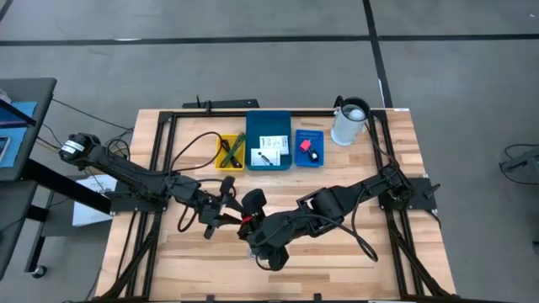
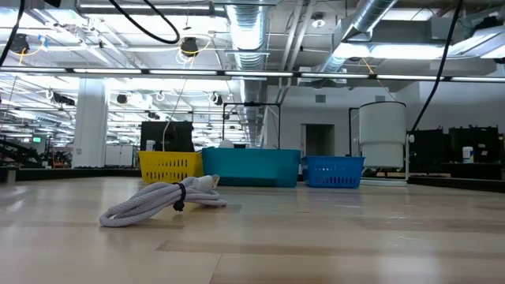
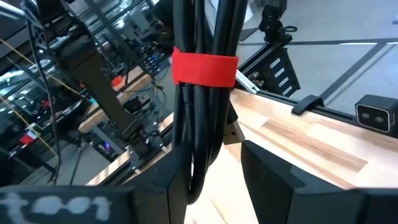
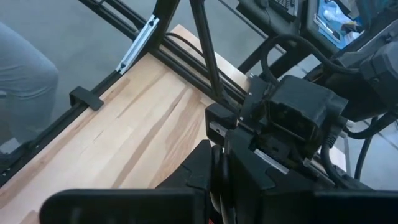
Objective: Pick and place items into bin
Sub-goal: Put the black charger cable into the yellow bin, then put the white charger cable into the yellow bin
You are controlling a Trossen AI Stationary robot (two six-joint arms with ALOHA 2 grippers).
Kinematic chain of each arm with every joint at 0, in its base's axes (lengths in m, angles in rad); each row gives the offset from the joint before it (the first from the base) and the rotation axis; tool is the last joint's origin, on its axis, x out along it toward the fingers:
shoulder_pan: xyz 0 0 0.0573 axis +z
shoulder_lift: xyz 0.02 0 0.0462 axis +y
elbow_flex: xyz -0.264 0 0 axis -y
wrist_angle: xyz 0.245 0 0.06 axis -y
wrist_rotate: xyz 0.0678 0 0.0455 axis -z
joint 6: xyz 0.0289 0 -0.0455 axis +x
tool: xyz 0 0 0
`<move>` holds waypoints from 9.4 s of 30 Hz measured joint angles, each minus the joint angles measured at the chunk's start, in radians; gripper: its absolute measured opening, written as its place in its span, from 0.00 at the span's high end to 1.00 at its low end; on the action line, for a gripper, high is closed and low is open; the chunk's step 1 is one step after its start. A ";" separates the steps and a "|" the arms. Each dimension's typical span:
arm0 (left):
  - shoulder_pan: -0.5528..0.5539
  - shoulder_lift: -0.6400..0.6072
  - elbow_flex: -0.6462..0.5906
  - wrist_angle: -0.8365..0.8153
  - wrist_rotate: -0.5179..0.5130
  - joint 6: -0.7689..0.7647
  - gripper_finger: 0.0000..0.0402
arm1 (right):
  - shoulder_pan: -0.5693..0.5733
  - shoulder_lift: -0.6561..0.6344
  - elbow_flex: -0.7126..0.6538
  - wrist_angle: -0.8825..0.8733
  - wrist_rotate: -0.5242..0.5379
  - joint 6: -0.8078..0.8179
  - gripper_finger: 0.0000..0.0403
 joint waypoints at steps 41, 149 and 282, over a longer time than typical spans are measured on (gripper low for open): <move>-0.015 -0.002 0.002 -0.082 0.000 -0.040 0.98 | -0.013 0.002 -0.003 -0.017 -0.021 -0.012 0.89; 0.063 0.000 0.000 -0.577 -0.131 -0.197 0.71 | 0.277 -0.066 -0.242 -0.699 0.460 0.768 0.72; -0.022 0.749 0.501 -0.736 0.125 0.891 0.77 | 0.287 -0.067 -0.241 -0.698 0.325 0.941 0.72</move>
